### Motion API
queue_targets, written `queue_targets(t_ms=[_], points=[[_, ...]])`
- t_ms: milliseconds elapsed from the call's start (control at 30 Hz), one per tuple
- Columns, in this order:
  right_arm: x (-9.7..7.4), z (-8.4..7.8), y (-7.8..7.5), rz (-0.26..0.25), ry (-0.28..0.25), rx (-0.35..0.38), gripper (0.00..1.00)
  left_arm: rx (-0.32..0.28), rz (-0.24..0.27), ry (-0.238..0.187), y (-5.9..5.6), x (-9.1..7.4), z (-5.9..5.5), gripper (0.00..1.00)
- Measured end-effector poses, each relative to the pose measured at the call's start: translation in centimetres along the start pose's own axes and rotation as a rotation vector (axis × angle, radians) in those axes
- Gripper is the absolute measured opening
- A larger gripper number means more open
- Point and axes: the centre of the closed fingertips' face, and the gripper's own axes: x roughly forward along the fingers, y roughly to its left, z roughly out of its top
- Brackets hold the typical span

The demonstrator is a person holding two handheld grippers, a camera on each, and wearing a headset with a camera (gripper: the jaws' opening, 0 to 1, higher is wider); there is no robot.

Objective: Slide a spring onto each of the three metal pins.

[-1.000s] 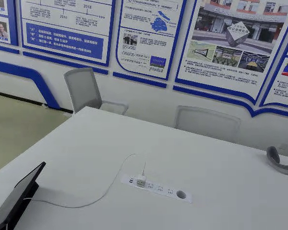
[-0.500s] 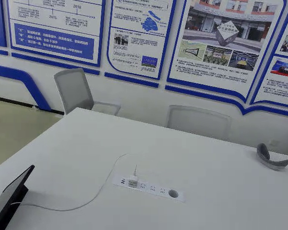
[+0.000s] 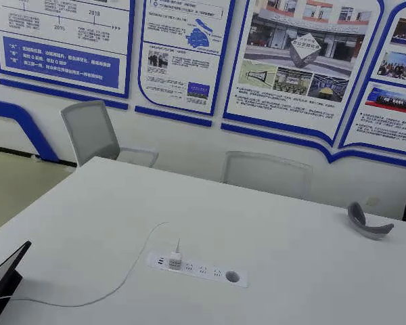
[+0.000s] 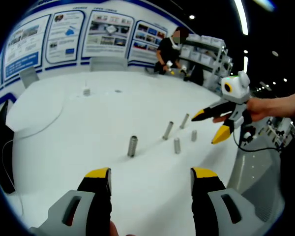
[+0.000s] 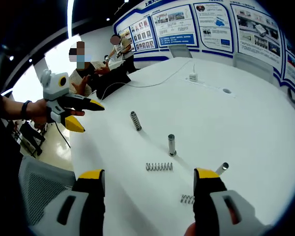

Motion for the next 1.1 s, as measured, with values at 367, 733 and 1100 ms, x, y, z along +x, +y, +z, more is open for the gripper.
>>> queue_targets(t_ms=[367, 733, 1100], points=[[-2.0, -0.9, -1.4, -0.043, -0.038, 0.053, 0.78, 0.006, 0.001, 0.005, 0.0, 0.4, 0.4, 0.68], [-3.1, -1.9, -2.1, -0.063, -0.057, 0.096, 0.81, 0.014, 0.004, 0.007, 0.0, 0.5, 0.7, 0.69], [-3.8, -2.8, -2.5, -0.076, -0.058, 0.115, 0.81, 0.013, 0.002, 0.008, -0.5, 0.9, 0.9, 0.69]])
